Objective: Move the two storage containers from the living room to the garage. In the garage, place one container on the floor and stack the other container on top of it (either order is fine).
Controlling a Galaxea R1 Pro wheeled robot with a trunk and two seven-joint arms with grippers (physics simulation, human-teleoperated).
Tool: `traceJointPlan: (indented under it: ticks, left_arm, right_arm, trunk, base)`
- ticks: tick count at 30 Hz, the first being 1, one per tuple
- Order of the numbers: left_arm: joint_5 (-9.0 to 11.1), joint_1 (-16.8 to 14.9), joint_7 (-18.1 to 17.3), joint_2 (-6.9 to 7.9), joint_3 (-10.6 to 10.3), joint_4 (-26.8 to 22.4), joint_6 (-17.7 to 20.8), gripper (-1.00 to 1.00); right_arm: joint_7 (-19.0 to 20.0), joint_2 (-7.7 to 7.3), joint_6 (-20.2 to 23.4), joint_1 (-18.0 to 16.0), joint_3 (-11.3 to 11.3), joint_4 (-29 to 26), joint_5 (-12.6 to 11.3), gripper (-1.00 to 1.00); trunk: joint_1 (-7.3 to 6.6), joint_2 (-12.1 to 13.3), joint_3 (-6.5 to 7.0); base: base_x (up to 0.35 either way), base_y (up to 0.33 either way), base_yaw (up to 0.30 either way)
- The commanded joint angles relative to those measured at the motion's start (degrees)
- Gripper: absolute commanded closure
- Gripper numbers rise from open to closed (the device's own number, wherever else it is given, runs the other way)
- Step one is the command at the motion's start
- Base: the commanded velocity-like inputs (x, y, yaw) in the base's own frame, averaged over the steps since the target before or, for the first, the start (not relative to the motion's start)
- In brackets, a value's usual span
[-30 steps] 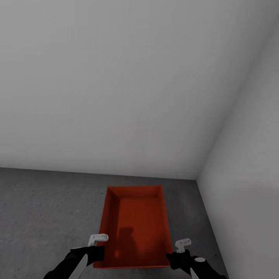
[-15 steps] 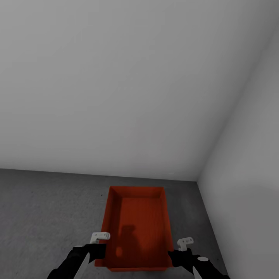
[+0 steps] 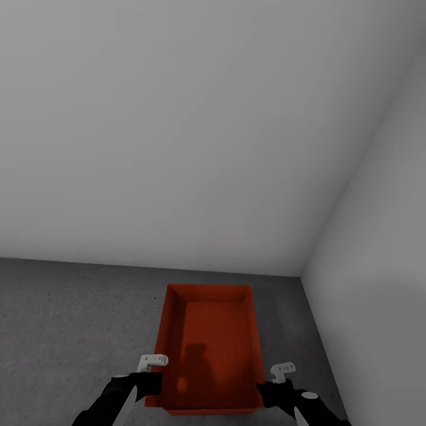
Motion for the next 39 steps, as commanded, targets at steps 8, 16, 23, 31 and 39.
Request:
traceJointPlan:
  ticks: [8, 16, 23, 31, 39]
  left_arm:
    - [1.1, 0.0, -0.6, -4.53, 0.0, -0.2, 0.3, 1.0]
    - [1.1, 0.0, -0.7, -4.5, 0.0, -0.2, 0.3, 1.0]
    - [1.1, 0.0, -0.7, -4.47, 0.0, -0.2, 0.3, 1.0]
    - [1.1, 0.0, -0.7, -4.47, 0.0, -0.2, 0.3, 1.0]
    - [1.0, 0.0, -0.7, -4.54, 0.0, -0.2, 0.3, 1.0]
  right_arm:
    - [0.6, 0.62, 0.5, 0.0, 0.6, 0.1, 0.0, 1.0]
    - [0.6, 0.63, 0.5, 0.0, 0.6, 0.1, 0.0, 1.0]
    - [0.5, 0.63, 0.5, 0.0, 0.6, 0.1, 0.0, 1.0]
    - [0.4, 0.63, 0.5, 0.0, 0.7, 0.1, 0.1, 1.0]
    - [0.3, 0.63, 0.5, 0.0, 0.6, 0.1, 0.0, 1.0]
  trunk:
    - [0.22, -0.4, -0.22]
    - [1.53, -2.8, -1.3]
    - [1.53, -2.8, -1.3]
    - [1.53, -2.8, -1.3]
    - [3.07, -5.6, -2.56]
  base:
    - [0.0, 0.0, 0.0]
    - [0.0, 0.0, 0.0]
    - [0.0, 0.0, 0.0]
    - [0.0, 0.0, 0.0]
    - [0.0, 0.0, 0.0]
